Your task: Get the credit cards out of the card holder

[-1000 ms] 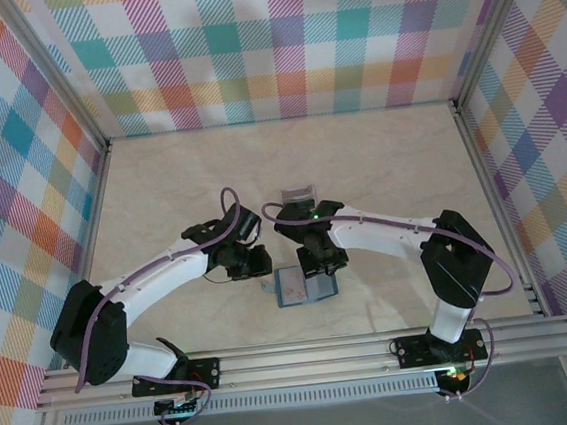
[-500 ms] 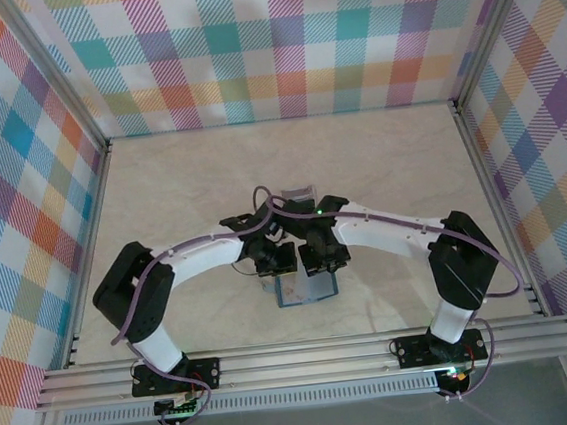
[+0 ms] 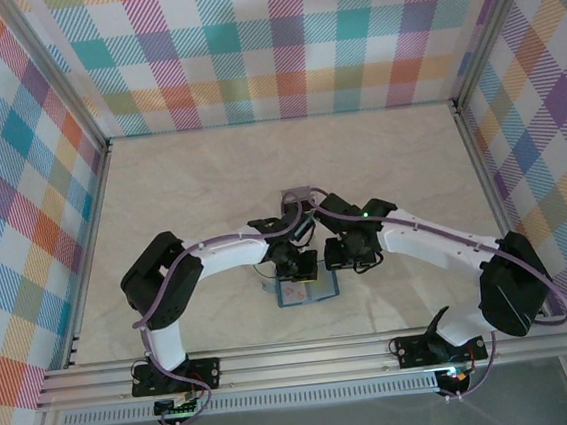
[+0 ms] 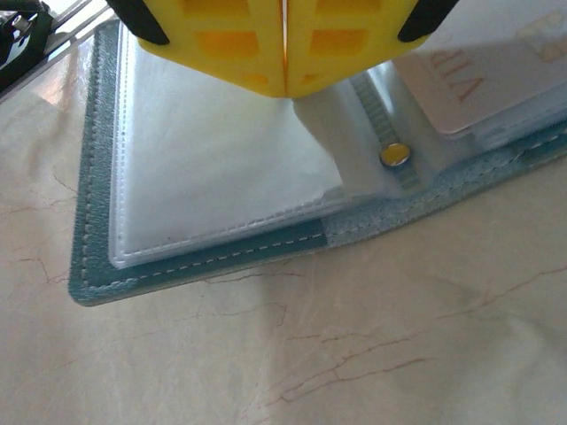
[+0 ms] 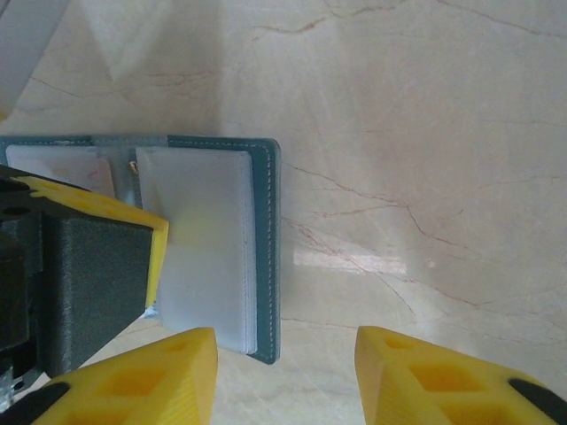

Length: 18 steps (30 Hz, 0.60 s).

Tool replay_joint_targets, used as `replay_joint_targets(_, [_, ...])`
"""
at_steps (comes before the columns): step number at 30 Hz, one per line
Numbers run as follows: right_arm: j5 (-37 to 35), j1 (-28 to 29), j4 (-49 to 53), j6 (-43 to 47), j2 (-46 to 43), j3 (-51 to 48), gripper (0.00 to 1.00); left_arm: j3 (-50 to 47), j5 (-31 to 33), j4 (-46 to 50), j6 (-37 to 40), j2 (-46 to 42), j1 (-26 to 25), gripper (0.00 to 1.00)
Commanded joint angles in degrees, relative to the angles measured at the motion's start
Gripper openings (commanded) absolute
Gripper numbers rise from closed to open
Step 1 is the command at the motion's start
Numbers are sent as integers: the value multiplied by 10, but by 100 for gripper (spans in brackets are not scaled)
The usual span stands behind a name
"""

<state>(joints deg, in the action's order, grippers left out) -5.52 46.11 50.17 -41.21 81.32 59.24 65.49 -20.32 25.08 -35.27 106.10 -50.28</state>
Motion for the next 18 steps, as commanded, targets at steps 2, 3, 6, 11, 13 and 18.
replay_joint_targets(2, [19,-7,-20,-12,-24,-24,46,25,-6,4,-7,21,-16,8])
replay_joint_targets(3, [20,-7,-24,-12,-28,-31,46,27,-5,5,-8,27,-16,8])
replay_joint_targets(6, [24,-8,-33,-17,-38,-49,46,34,-5,7,-11,48,-18,8])
replay_joint_targets(11, [36,-12,-49,-26,-62,-80,46,42,0,17,-18,73,-26,7])
replay_joint_targets(13, [45,-14,-55,-26,-68,-85,46,37,2,15,-24,75,-27,7])
replay_joint_targets(18, [77,-15,-76,-29,-77,-87,46,25,23,20,-28,38,-28,7])
